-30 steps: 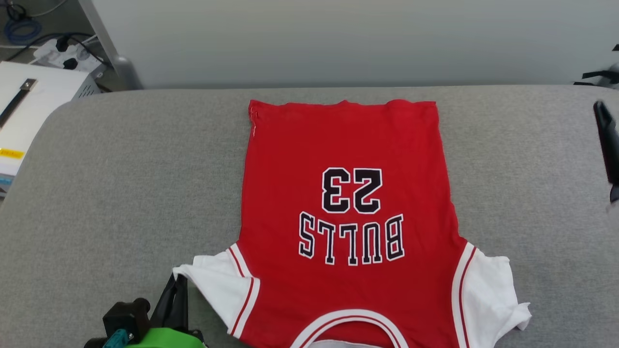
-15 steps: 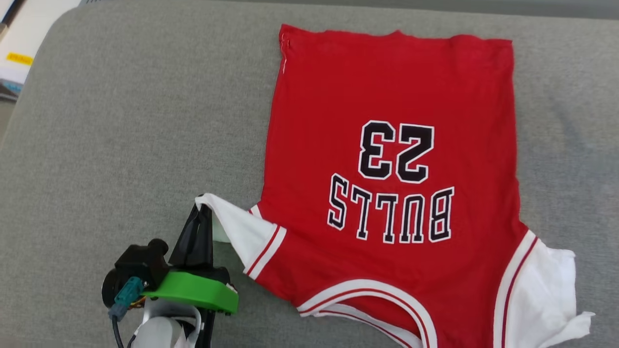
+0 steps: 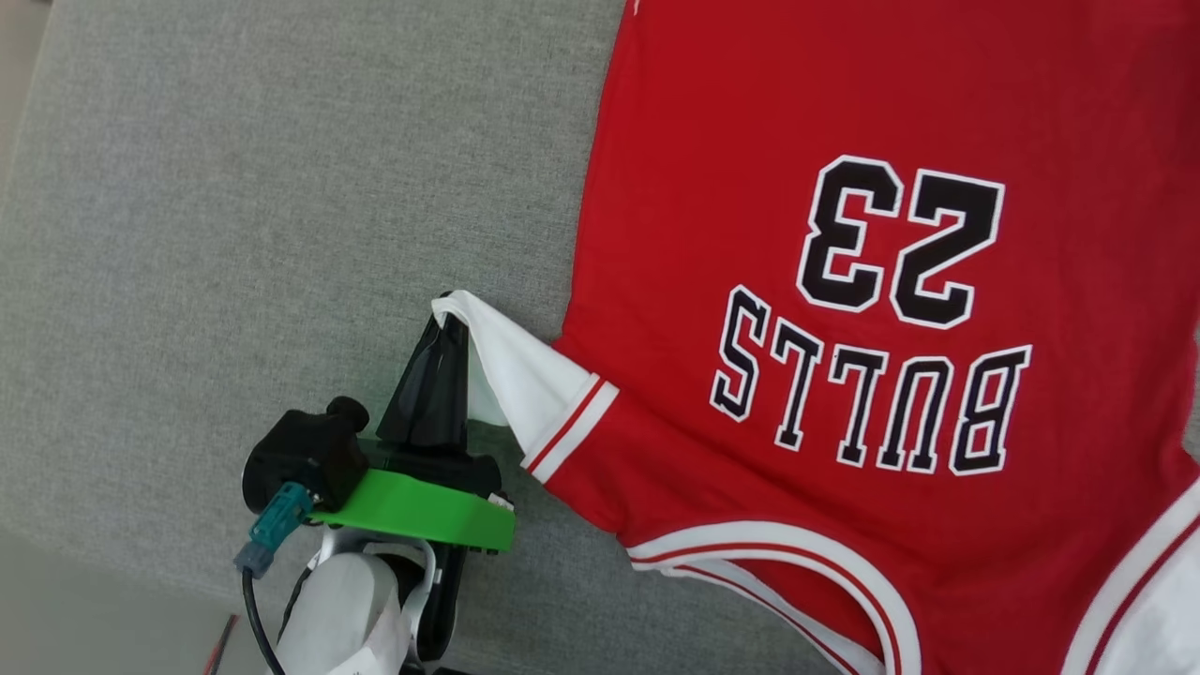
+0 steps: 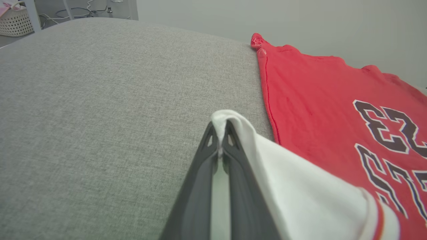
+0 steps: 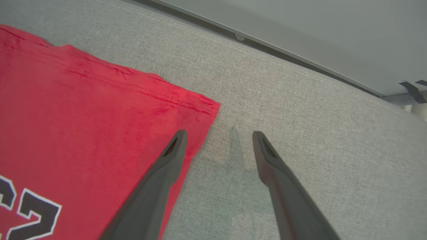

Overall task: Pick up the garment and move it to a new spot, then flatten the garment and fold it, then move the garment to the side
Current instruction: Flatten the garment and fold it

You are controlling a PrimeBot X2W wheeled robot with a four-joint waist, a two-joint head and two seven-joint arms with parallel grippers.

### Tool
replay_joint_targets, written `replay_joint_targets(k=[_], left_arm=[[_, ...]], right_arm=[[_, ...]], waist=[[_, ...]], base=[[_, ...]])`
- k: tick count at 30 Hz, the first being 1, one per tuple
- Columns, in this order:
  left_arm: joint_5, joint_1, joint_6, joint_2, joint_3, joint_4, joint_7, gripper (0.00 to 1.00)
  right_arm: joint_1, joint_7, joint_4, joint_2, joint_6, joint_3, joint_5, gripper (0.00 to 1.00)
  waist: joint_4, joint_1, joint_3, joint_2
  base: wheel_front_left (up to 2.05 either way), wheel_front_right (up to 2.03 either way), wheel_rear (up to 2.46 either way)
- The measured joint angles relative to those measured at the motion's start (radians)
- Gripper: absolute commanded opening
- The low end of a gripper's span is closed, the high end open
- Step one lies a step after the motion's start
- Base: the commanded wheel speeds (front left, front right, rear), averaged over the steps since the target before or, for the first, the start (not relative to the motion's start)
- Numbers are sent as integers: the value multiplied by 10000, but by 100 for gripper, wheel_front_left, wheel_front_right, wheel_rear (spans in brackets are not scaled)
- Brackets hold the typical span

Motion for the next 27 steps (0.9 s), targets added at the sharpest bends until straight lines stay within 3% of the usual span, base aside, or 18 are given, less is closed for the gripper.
replay_joint_targets(k=[7, 15, 16, 17, 27], left_arm=[[-280, -279, 224, -2, -309, -263, 0, 0], [-412, -360, 301, -4, -382, -222, 0, 0], [-412, -360, 301, -4, -370, -209, 0, 0], [-410, -360, 301, -4, -353, -201, 0, 0], [-217, -305, 326, -6, -75, -100, 0, 0]], right_arm=[[-100, 92, 518, 107, -2, 320, -142, 100], [-225, 105, 497, -267, 6, 318, -27, 100], [-238, 105, 495, -324, 4, 337, -44, 29], [-242, 90, 493, -347, 4, 382, -48, 0], [53, -644, 807, -111, 4, 932, -59, 0]], waist=[[482, -1, 913, 0], [836, -3, 1431, -1], [845, -3, 1419, -1], [843, -3, 1397, 0], [552, -2, 784, 0]], base=[[0, 0, 0], [0, 0, 0], [0, 0, 0], [0, 0, 0], [0, 0, 0]])
